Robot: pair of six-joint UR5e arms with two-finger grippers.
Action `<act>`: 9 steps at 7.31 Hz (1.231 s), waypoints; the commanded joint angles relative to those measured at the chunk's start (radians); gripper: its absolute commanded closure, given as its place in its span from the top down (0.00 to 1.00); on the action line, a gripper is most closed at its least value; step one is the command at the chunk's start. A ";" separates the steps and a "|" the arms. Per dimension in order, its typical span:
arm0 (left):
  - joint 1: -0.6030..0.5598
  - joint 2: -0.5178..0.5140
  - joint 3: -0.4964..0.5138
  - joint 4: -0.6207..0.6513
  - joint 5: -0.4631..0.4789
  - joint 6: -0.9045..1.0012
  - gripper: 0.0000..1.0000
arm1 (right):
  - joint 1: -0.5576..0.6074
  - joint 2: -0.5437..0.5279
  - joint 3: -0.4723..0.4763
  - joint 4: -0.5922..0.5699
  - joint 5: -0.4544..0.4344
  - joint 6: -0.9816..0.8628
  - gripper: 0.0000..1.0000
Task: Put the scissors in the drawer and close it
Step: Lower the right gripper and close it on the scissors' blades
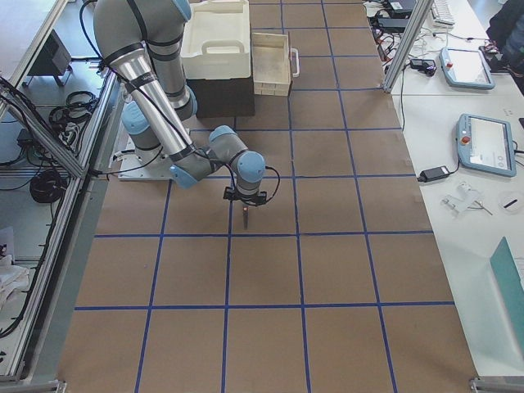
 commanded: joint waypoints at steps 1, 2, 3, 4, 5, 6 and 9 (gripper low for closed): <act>0.002 0.000 0.000 0.000 0.000 0.000 1.00 | 0.000 -0.009 0.081 -0.147 -0.005 0.029 0.97; 0.001 0.000 0.000 0.002 0.000 0.000 1.00 | 0.000 -0.011 0.080 -0.149 -0.008 0.027 0.97; 0.001 0.002 0.000 0.002 0.000 0.000 1.00 | 0.000 -0.012 0.080 -0.149 -0.008 0.027 0.95; 0.001 0.000 0.000 0.003 0.000 0.000 1.00 | 0.000 -0.012 0.080 -0.152 -0.006 0.022 0.80; -0.001 -0.001 0.000 0.004 0.000 0.000 1.00 | 0.000 -0.012 0.080 -0.154 -0.008 0.024 0.73; 0.001 0.003 0.002 0.004 -0.003 0.000 1.00 | 0.000 -0.012 0.080 -0.154 -0.011 0.024 0.72; -0.001 0.003 0.002 0.005 -0.003 0.000 1.00 | 0.001 -0.014 0.075 -0.155 -0.016 0.028 0.68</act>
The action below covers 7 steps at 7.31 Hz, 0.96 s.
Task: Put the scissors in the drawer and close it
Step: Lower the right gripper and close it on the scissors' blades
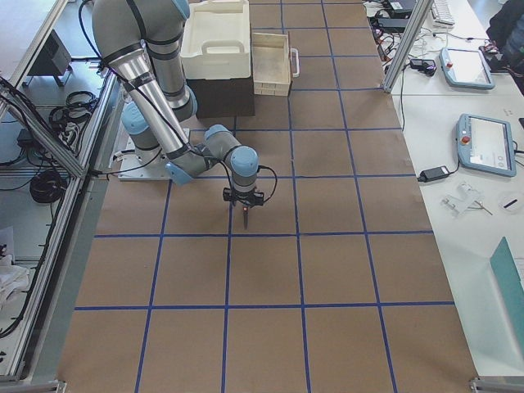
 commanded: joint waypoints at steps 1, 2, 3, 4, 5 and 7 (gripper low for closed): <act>0.001 -0.001 0.000 0.001 0.001 0.000 1.00 | 0.001 -0.003 -0.004 -0.001 -0.002 0.005 0.67; 0.000 0.001 0.000 0.001 0.000 0.000 1.00 | 0.003 -0.004 -0.004 0.005 -0.002 0.008 0.67; 0.000 -0.001 0.000 0.002 0.000 0.000 1.00 | 0.006 -0.009 -0.004 0.006 -0.002 0.010 0.67; 0.000 0.001 0.000 0.002 0.000 -0.002 1.00 | 0.008 -0.019 -0.004 0.007 -0.001 0.011 0.67; 0.000 0.001 0.000 0.004 -0.002 -0.002 1.00 | 0.009 -0.022 -0.004 0.007 -0.001 0.010 0.61; 0.000 0.002 0.000 0.002 -0.002 0.000 1.00 | 0.009 -0.023 -0.004 0.009 -0.001 0.010 0.59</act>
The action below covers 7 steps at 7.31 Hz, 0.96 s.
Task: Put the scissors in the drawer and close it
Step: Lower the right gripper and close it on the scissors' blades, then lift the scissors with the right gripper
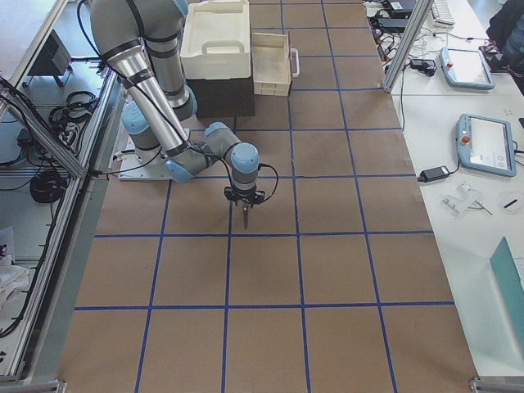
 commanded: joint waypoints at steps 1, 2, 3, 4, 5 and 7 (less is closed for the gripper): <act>0.000 0.001 0.000 0.001 -0.001 -0.001 1.00 | 0.001 -0.001 0.002 0.001 0.001 -0.001 0.57; 0.000 0.001 0.000 -0.001 -0.001 -0.001 1.00 | 0.002 -0.001 0.002 0.001 0.001 0.001 0.55; 0.000 0.001 0.000 -0.001 -0.001 -0.001 1.00 | 0.004 -0.001 0.002 0.001 0.001 0.001 0.46; 0.000 -0.002 0.000 0.001 0.001 -0.001 1.00 | 0.004 -0.001 0.002 0.001 0.001 -0.001 0.35; 0.000 0.001 0.000 -0.001 0.002 -0.001 1.00 | 0.004 -0.001 0.002 0.001 -0.001 -0.002 0.28; 0.000 0.000 0.000 -0.001 0.002 -0.001 1.00 | 0.004 -0.003 -0.002 0.001 -0.002 -0.002 0.14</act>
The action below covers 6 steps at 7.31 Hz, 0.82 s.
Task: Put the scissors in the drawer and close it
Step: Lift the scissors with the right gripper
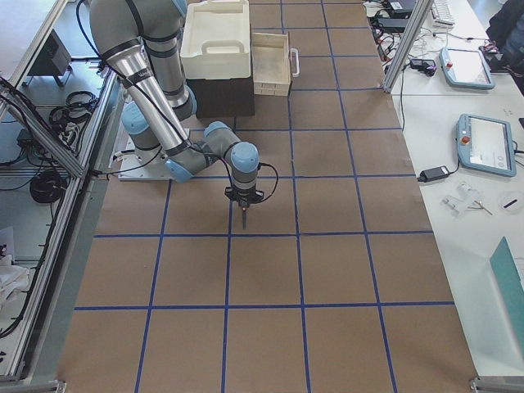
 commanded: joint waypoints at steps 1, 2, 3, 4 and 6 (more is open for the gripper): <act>0.000 0.001 0.000 -0.001 0.002 0.000 1.00 | 0.000 -0.001 -0.003 0.000 -0.002 0.000 0.14; 0.000 0.001 0.000 0.001 0.002 0.000 1.00 | 0.002 -0.016 -0.019 0.000 -0.001 0.002 0.13; 0.000 0.001 0.000 0.001 0.002 0.000 1.00 | 0.011 -0.053 -0.034 0.021 0.002 0.002 0.11; 0.000 -0.001 0.000 0.001 0.002 0.000 1.00 | 0.035 -0.093 -0.057 0.074 0.007 0.002 0.11; 0.000 -0.002 0.000 0.001 0.000 0.000 1.00 | 0.112 -0.153 -0.213 0.308 0.015 0.009 0.07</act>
